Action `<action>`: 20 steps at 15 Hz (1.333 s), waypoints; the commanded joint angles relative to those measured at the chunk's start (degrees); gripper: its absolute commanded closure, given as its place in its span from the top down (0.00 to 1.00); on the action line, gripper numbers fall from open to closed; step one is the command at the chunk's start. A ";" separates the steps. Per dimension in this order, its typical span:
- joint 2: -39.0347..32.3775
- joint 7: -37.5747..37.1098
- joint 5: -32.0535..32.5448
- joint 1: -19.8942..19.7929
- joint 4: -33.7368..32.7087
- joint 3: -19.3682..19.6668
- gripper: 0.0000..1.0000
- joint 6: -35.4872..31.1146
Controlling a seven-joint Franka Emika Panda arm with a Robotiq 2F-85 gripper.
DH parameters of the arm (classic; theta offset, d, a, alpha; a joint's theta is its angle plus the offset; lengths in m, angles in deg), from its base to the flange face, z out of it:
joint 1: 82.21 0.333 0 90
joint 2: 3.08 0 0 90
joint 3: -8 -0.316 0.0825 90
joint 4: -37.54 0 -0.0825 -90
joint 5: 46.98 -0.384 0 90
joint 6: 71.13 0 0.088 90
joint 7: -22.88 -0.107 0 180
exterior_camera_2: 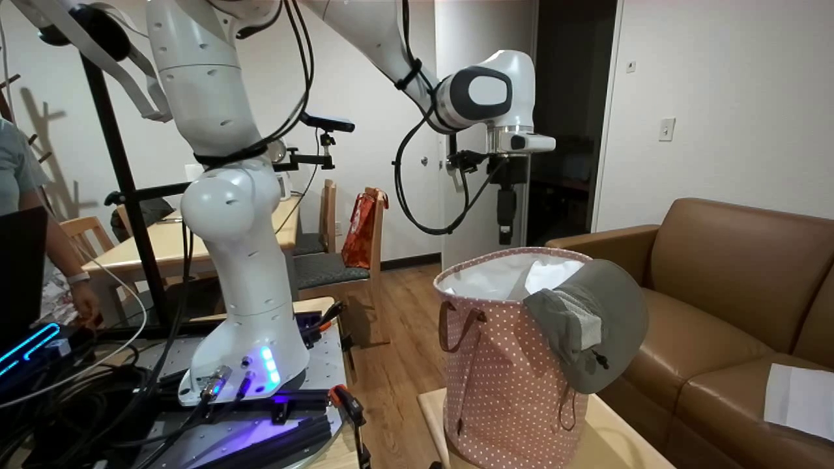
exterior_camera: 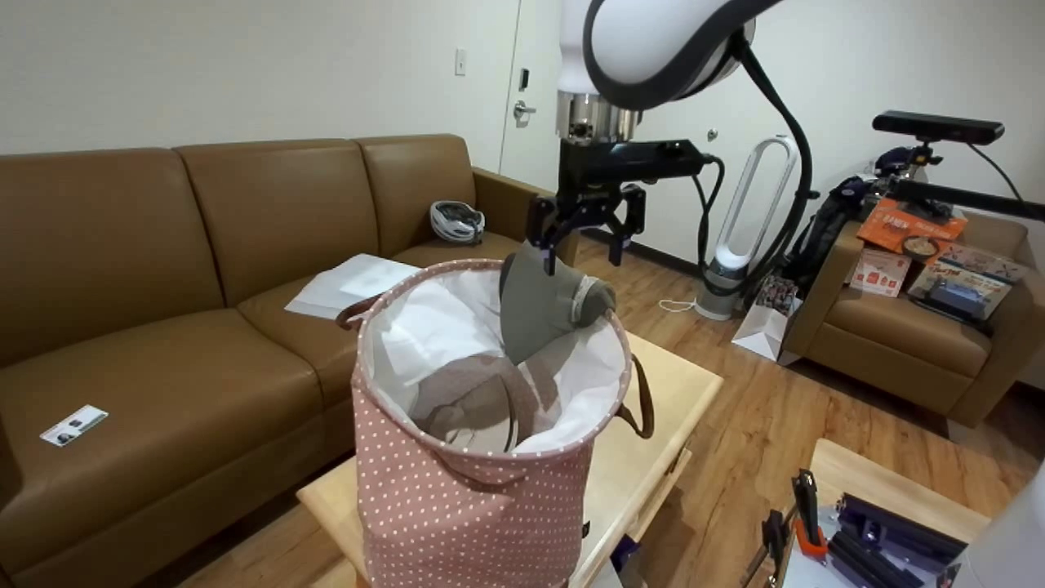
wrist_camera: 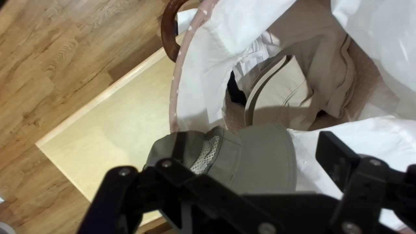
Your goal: Put the grey hat inside the pink laundry bag
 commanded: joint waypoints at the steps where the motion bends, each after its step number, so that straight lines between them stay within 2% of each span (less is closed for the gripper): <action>1: -1.72 -15.23 3.15 1.14 -0.83 -1.09 1.00 -0.80; 5: -5.06 -32.00 6.56 2.88 -3.85 -1.70 1.00 0.53; 11: -10.97 -53.47 13.89 4.92 -9.58 0.04 1.00 3.13; 13: -13.52 -61.09 17.08 5.68 -10.64 0.81 1.00 2.92; 17: -17.87 -76.56 25.56 8.14 -10.91 3.19 1.00 -1.53; 20: -20.01 -84.78 31.10 9.93 -11.91 4.36 1.00 -0.70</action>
